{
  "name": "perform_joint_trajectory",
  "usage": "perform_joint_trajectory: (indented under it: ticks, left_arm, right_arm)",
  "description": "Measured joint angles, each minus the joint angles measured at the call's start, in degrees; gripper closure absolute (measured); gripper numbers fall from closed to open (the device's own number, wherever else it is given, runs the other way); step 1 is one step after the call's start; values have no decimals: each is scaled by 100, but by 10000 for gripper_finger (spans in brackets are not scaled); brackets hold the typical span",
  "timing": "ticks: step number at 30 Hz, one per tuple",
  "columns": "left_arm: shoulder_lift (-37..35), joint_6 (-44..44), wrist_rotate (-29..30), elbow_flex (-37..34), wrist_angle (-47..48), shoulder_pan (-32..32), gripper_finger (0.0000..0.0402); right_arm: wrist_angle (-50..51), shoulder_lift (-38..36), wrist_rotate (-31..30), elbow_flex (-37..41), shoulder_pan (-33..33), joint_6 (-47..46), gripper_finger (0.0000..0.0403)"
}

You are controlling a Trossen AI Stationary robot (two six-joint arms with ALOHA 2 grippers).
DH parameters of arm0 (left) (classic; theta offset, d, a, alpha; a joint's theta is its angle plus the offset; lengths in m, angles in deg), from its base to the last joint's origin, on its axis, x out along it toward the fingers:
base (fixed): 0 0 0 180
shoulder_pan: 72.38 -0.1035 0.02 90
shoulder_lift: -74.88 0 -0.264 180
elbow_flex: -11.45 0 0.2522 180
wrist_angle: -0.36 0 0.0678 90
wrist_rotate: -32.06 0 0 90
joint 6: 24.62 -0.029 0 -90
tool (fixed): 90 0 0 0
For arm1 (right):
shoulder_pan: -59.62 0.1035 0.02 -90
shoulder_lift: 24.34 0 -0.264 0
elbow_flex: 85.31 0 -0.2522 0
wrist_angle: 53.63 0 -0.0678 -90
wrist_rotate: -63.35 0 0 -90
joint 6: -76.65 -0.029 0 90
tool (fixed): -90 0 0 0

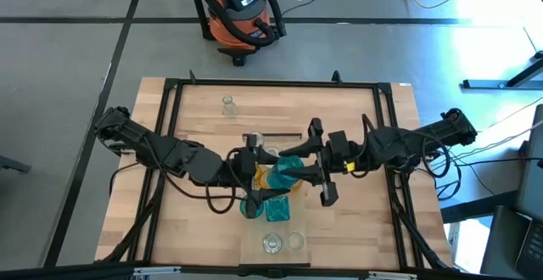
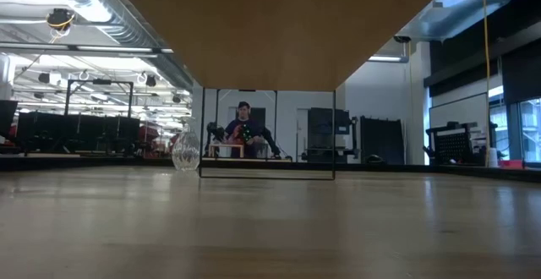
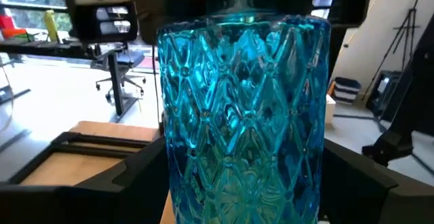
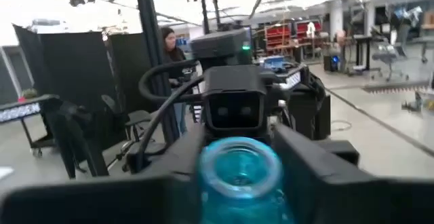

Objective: Sort vases onto shelf
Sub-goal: Put the blue vase on the shelf aligned with the other blue vases

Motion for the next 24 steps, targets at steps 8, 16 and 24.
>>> perform_joint_trajectory:
  ticks: [8,16,24]
  left_arm:
    - [-3,15,-23,0,-47,-35,112]
    - [-4,-33,574,0,-121,-17,83]
    - [-35,-96,1006,33,-675,23,36]
  right_arm:
    - [-62,0,-53,0,16,264,322]
    - [-107,7,-200,7,6,227,322]
    - [281,36,-643,33,4,-13,322]
